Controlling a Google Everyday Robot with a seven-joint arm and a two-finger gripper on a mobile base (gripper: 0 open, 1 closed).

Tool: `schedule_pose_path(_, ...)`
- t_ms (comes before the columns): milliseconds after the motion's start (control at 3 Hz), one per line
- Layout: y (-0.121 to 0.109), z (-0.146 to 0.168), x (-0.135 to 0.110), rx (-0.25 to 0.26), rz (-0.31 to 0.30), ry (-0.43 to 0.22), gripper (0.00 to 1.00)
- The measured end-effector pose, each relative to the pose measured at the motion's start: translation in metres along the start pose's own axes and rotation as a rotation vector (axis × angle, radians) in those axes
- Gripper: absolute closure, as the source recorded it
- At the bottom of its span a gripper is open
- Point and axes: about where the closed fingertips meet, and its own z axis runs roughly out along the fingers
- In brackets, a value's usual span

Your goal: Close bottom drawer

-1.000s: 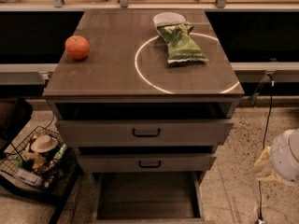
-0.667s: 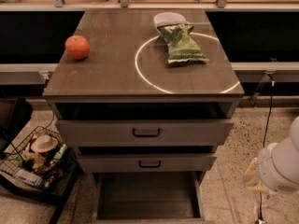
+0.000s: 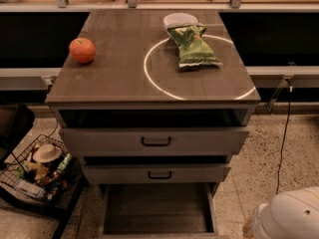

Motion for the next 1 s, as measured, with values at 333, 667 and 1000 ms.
schedule_pose_path(333,0.007,0.061,0.004,0.017,0.001,-0.018,1.00)
schedule_pose_path(667,0.010,0.132,-0.005,0.026,-0.045,-0.054,1.00)
schedule_pose_path(1000,0.010,0.135,-0.005,0.028,-0.055,-0.051,1.00)
